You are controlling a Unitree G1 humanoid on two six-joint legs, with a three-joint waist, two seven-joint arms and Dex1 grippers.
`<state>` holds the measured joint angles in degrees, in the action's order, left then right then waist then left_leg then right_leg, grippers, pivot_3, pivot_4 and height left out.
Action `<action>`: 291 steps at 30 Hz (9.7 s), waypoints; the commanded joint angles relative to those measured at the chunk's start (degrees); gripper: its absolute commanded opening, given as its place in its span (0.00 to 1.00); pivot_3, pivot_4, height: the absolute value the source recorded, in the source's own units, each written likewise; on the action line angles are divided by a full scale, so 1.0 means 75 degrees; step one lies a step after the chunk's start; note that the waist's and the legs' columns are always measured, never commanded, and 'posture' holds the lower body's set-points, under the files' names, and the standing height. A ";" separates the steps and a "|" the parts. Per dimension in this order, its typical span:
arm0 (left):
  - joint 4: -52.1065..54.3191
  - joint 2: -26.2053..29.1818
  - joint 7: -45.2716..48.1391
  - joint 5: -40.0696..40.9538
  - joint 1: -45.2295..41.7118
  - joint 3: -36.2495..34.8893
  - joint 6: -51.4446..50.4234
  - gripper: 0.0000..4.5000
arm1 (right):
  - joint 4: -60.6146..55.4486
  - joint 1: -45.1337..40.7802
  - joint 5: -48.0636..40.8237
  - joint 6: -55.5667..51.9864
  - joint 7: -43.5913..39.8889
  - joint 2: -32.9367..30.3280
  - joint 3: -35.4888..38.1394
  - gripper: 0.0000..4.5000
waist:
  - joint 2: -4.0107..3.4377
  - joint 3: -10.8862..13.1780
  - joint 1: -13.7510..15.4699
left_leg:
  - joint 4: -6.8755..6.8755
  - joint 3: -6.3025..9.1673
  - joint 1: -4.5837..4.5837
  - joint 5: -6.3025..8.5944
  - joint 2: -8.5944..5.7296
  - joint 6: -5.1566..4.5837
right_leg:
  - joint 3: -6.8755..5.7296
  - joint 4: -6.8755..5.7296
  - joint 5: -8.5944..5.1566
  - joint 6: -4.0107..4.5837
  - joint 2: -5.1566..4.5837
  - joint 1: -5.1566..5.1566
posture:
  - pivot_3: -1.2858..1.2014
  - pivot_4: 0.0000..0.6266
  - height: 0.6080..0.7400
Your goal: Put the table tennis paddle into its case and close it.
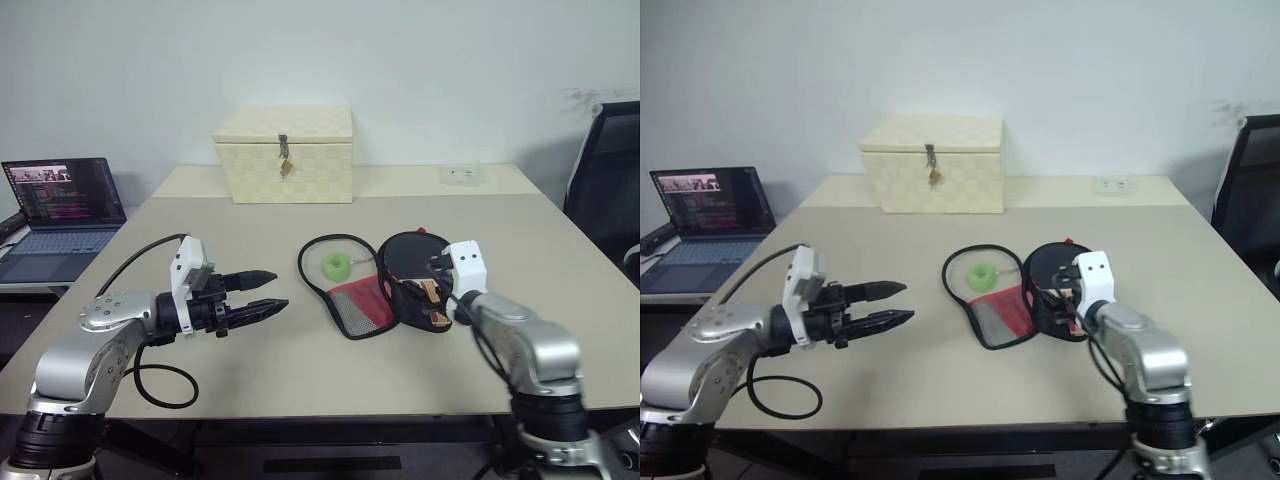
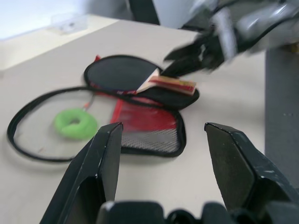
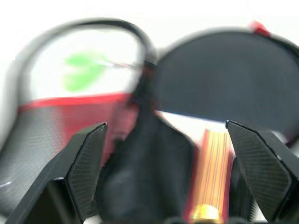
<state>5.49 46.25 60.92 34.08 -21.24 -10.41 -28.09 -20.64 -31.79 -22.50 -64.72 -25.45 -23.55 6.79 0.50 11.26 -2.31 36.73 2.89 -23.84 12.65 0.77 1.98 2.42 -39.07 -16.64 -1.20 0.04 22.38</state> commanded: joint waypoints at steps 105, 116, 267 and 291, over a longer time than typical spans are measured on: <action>-1.0211 -0.5900 -0.1931 -0.4438 -0.7496 0.1548 0.4323 0.00 | -0.1250 0.1312 -0.2534 0.1008 -0.1378 -0.3280 0.0890 1.00 | 0.0048 0.0000 0.0053 | 0.0030 -0.0001 -0.0018 -0.0001 -0.0056 -0.0001 | -0.0003 0.0000 0.0007 -0.0021 0.0003 -0.0007 | 0.52 0.24 1.00; -0.8480 -0.4560 -0.0074 -0.3256 -0.5974 0.0649 0.3670 0.00 | 0.1887 -0.0183 -0.0982 0.1305 0.0368 -0.1731 0.0129 1.00 | 0.0042 -0.0002 0.0008 | 0.0026 -0.0011 -0.0005 -0.0002 -0.0026 0.0000 | 0.0009 -0.0009 0.0008 -0.0019 0.0006 -0.0006 | 0.52 0.24 1.00; -0.4107 -0.2001 -0.3076 -0.2477 -0.2078 0.0718 0.0014 0.99 | 0.1137 -0.0484 0.0566 0.2606 -0.1191 0.0941 -0.3454 1.00 | 0.0126 -0.0056 -0.0102 | -0.0031 -0.0098 -0.0009 0.0023 0.0107 0.0043 | 0.0149 -0.0049 0.0006 0.0038 0.0089 0.0120 | 0.52 0.24 1.00; -0.6685 -0.2419 -0.2792 -0.3465 -0.3253 0.1174 0.1166 0.32 | 0.4046 -0.0830 0.2114 0.3584 -0.0829 0.1936 -0.3877 1.00 | 0.0141 -0.0077 0.0059 | 0.0035 -0.0118 0.0004 0.0022 0.0094 0.0043 | 0.0132 -0.0122 0.0005 0.0037 0.0100 0.0108 | 0.52 0.24 1.00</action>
<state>-42.18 27.63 41.27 10.19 -44.55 -1.84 -20.80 8.90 -38.39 -7.59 -36.93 -32.04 -9.05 -22.55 1.56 10.69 -1.87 36.99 2.00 -23.78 12.81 1.49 2.30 3.41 -40.00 -16.60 -0.92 0.81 23.18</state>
